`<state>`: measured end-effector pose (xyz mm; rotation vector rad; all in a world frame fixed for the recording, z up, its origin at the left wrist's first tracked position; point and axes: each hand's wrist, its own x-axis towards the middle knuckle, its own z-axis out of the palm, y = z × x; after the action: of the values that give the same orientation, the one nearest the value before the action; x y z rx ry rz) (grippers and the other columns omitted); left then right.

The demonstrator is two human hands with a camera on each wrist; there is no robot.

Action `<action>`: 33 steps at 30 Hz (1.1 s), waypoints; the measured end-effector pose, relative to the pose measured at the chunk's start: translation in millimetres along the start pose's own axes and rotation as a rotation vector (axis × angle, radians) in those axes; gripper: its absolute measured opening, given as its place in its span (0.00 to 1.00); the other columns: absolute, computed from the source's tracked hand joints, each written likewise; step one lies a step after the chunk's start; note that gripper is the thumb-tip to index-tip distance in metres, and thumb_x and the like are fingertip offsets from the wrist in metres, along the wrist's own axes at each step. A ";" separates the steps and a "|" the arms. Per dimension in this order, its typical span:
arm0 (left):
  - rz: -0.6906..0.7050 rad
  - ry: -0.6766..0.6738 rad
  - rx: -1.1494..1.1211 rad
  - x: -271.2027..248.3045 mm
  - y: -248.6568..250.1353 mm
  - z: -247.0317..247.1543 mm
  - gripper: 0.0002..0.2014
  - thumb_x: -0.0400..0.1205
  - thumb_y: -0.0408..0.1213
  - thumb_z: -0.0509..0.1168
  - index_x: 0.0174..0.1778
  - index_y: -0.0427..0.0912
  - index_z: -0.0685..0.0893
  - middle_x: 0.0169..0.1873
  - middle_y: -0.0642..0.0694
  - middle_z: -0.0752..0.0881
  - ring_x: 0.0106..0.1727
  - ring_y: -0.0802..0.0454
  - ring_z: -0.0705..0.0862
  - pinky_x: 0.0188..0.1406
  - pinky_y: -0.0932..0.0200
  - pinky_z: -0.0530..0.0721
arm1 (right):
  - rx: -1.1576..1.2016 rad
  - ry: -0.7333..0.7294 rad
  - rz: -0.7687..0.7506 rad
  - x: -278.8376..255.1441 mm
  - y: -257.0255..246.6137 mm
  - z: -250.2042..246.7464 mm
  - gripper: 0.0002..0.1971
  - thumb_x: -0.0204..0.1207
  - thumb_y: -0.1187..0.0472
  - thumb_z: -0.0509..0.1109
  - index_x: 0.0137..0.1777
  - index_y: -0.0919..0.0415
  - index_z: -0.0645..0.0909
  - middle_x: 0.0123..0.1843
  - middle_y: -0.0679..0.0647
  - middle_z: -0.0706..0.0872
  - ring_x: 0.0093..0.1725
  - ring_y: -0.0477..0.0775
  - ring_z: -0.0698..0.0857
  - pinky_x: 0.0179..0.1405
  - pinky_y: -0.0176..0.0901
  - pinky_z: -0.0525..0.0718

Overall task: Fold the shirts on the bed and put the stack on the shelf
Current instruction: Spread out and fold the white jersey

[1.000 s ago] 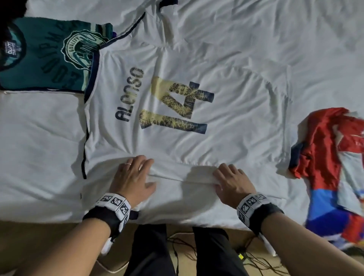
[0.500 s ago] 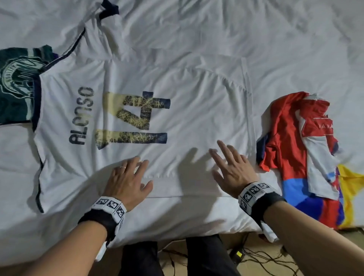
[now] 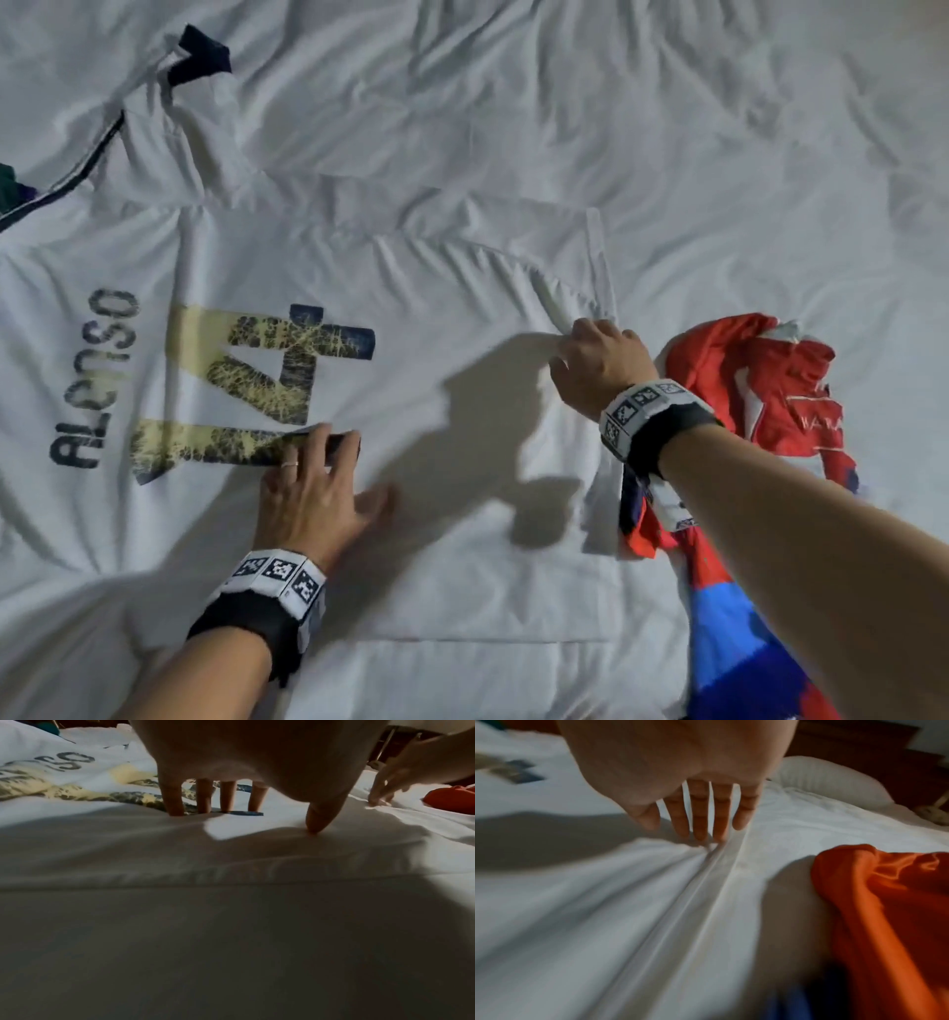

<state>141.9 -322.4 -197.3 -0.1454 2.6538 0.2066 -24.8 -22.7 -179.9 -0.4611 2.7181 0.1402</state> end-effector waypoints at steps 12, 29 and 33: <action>-0.001 -0.034 0.015 3.4 -3.8 35.8 0.41 0.78 0.65 0.55 0.79 0.36 0.72 0.78 0.32 0.71 0.79 0.28 0.68 0.76 0.29 0.68 | -0.021 0.058 0.205 126.7 100.8 -15.7 0.31 0.85 0.38 0.46 0.84 0.52 0.58 0.87 0.57 0.53 0.83 0.62 0.58 0.76 0.64 0.66; 0.050 -0.156 0.004 -30.5 -8.2 20.2 0.49 0.70 0.76 0.37 0.87 0.59 0.35 0.88 0.48 0.33 0.88 0.44 0.35 0.85 0.36 0.47 | 0.071 -0.037 -0.337 -111.3 -58.0 52.3 0.33 0.80 0.38 0.53 0.84 0.49 0.64 0.87 0.59 0.59 0.83 0.62 0.66 0.71 0.62 0.74; 0.092 -0.245 0.066 -62.9 -32.7 19.0 0.48 0.68 0.76 0.30 0.85 0.60 0.30 0.84 0.51 0.25 0.87 0.43 0.31 0.85 0.38 0.43 | 0.155 -0.177 -0.111 -202.4 -52.8 83.5 0.32 0.80 0.40 0.55 0.83 0.49 0.65 0.86 0.58 0.64 0.80 0.64 0.70 0.68 0.64 0.79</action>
<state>210.4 -347.1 -188.7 0.0225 2.4215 0.1551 199.2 1.2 -181.3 -0.5265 2.5007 -0.0573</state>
